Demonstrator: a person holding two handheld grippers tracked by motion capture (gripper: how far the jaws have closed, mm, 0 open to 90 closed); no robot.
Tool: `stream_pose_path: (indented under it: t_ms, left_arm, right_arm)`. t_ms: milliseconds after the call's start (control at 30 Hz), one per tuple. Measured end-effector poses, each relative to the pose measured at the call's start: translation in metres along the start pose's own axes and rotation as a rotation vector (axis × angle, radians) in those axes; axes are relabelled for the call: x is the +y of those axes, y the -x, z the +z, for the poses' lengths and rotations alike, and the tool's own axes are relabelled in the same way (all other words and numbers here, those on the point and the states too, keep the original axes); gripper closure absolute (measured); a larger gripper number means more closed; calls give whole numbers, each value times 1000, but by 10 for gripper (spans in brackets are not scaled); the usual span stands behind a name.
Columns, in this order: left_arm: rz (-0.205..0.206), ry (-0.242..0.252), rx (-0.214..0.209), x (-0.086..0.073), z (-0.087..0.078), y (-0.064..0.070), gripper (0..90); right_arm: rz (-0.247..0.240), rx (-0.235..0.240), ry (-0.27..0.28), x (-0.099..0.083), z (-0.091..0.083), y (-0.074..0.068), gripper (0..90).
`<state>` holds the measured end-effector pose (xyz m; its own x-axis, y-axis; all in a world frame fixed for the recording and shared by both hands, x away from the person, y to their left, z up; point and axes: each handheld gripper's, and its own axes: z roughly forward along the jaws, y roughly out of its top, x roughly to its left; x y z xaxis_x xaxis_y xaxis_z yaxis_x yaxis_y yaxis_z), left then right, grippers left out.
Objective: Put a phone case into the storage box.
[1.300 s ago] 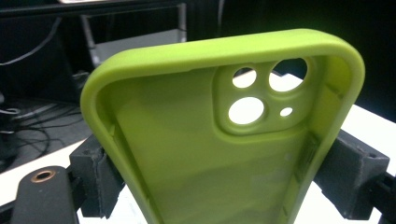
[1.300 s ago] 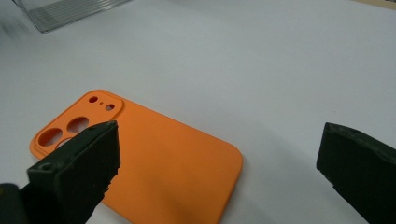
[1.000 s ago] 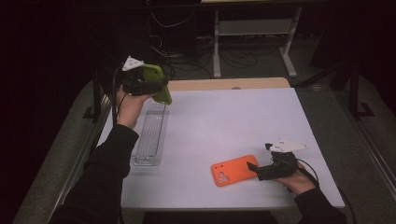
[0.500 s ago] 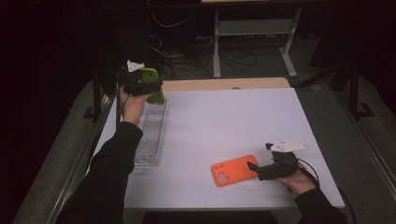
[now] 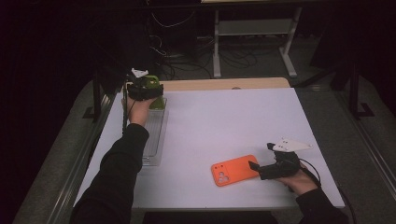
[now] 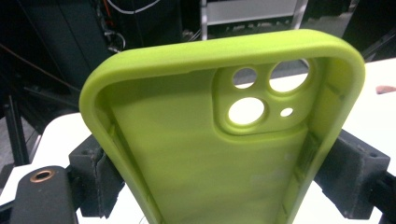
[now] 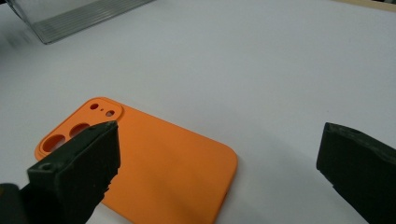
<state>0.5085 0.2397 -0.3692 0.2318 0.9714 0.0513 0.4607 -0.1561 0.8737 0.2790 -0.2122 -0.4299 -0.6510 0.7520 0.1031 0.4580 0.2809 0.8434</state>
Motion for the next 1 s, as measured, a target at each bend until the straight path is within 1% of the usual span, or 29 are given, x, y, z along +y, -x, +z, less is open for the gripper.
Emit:
stream_pose_path:
  t_ms: [100, 167, 233, 267, 300, 367, 400, 467, 500, 567, 667, 700, 733, 800, 833, 867, 900, 933, 967, 1000]
  left_arm:
    - [9, -15, 1, -5, 4, 0, 134]
    - [8, -14, 4, -8, 6, 1, 133]
    - [32, -28, 14, -11, 7, 1, 132]
    - [24, -20, 25, -13, 9, 3, 131]
    - [32, -25, 32, -14, 9, 3, 131]
    - [24, -25, 33, -16, 11, 3, 130]
    - [28, -29, 34, -16, 12, 3, 129]
    - [22, -31, 35, -17, 13, 3, 128]
    - [29, -37, 41, -17, 13, 2, 127]
    - [23, -31, 43, -17, 14, 2, 126]
    - [24, -29, 35, -18, 15, 1, 119]
    - [6, -19, 25, -18, 15, 1, 115]
    - [1, -21, 17, -17, 14, 0, 100]
    - [-17, -7, 11, -17, 14, -1, 65]
    - [-17, -4, 8, -17, 14, -2, 47]
    - [-9, -1, -3, -16, 14, -3, 32]
    - [-17, 3, -14, -16, 13, -3, 27]
    - [-7, -7, -12, -16, 12, -3, 19]
    - [-5, -4, -15, -16, 11, -4, 17]
    - [-15, 3, -21, -15, 10, -5, 17]
  right_arm:
    - [-3, -1, -1, 0, 0, 0, 0]
    - [-3, 0, -1, 0, 0, 0, 0]
    - [-4, 0, -2, 0, 0, 0, 0]
    - [-4, 0, -2, 0, 0, 0, 0]
    - [-4, 0, -2, 0, 0, 0, 0]
    - [-3, 1, -1, 0, 0, 0, 0]
    - [-2, 2, -2, 0, 0, -1, 0]
    - [-5, 3, -4, 0, 1, 0, 0]
    - [-6, 3, -4, 0, 1, 0, 0]
    - [-9, 2, -5, 0, 1, 0, 0]
    - [-8, 2, -6, 0, 1, 0, 0]
    - [-7, 3, -7, 0, 1, 0, 0]
    - [-4, 4, -9, -1, 1, 0, 0]
    - [-4, 4, -11, -1, 1, 0, 0]
    - [-3, 4, -10, -1, 1, 0, 0]
    - [-4, 3, -10, -1, 1, 0, 0]
    - [-3, 3, -11, -1, 1, 0, 0]
    - [-4, 3, -11, -1, 1, 0, 0]
    - [-4, 2, -11, -1, 1, 0, 0]
    - [-5, 2, -11, -1, 1, 0, 0]
